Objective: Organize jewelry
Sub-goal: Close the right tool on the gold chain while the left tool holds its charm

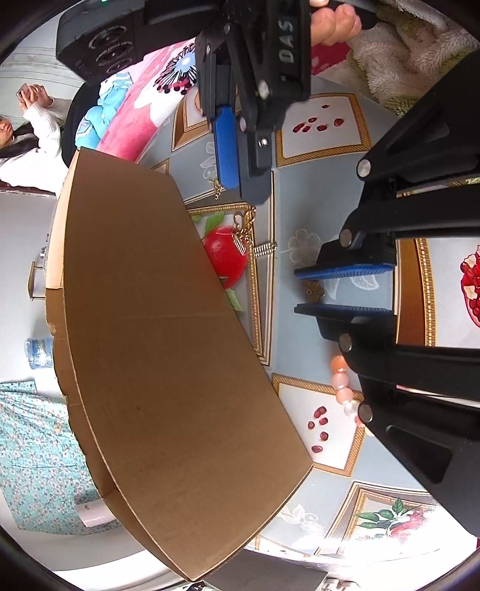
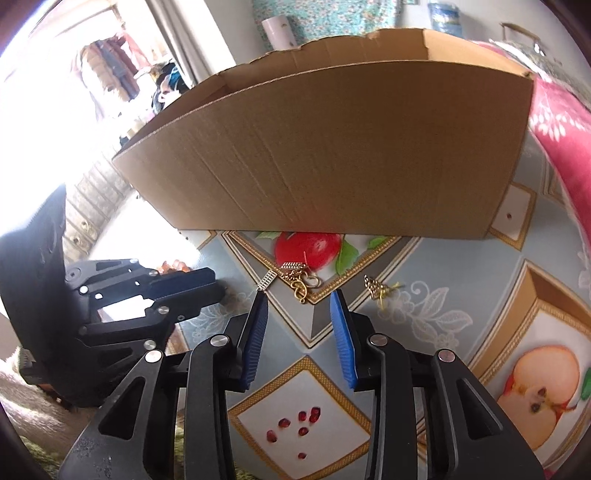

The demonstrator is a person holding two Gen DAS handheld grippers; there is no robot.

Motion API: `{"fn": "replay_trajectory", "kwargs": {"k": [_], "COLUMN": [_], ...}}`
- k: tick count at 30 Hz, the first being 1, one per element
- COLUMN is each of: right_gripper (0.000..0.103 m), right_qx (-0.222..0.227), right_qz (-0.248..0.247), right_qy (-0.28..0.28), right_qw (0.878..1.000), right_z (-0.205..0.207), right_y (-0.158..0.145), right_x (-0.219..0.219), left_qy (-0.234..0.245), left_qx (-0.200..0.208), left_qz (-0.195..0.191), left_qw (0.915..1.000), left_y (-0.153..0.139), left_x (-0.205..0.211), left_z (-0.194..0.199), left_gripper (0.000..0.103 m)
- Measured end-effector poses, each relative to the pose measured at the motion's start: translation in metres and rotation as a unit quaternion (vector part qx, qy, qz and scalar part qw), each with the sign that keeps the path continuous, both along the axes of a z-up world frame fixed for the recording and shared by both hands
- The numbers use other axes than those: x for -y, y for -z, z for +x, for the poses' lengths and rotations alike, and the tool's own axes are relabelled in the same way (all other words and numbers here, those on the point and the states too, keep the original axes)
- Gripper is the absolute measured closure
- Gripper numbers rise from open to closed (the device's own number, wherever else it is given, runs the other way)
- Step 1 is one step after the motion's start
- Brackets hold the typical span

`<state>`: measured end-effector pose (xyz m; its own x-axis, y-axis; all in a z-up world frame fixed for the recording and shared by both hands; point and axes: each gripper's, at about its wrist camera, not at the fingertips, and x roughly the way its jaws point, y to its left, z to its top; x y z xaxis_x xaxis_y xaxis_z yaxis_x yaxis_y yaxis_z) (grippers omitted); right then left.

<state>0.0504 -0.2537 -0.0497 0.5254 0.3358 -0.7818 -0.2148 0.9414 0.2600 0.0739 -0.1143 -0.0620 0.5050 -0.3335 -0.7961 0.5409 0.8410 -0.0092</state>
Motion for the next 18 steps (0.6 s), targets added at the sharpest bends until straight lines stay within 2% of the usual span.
{"fn": "replay_trajectory", "kwargs": {"k": [9, 15, 18], "right_gripper": [0.072, 0.078, 0.085], "right_qx": [0.026, 0.043, 0.043], "right_qz": [-0.061, -0.121, -0.131], "right_qy": [-0.074, -0.112, -0.123], "right_qw": [0.995, 0.985, 0.983], "right_z": [0.018, 0.019, 0.015], "right_y": [0.002, 0.004, 0.004], "right_x": [-0.012, -0.03, -0.036], "left_qy": [0.0, -0.001, -0.001], "left_qx": [-0.003, -0.005, -0.005], "left_qz": [-0.008, -0.01, -0.011], "left_qw": [1.0, 0.9999, 0.9999], "left_y": [0.0, 0.0, -0.001], "left_x": [0.0, -0.002, -0.002], "left_z": [0.001, 0.002, 0.002], "left_gripper": [0.09, 0.09, 0.09]}}
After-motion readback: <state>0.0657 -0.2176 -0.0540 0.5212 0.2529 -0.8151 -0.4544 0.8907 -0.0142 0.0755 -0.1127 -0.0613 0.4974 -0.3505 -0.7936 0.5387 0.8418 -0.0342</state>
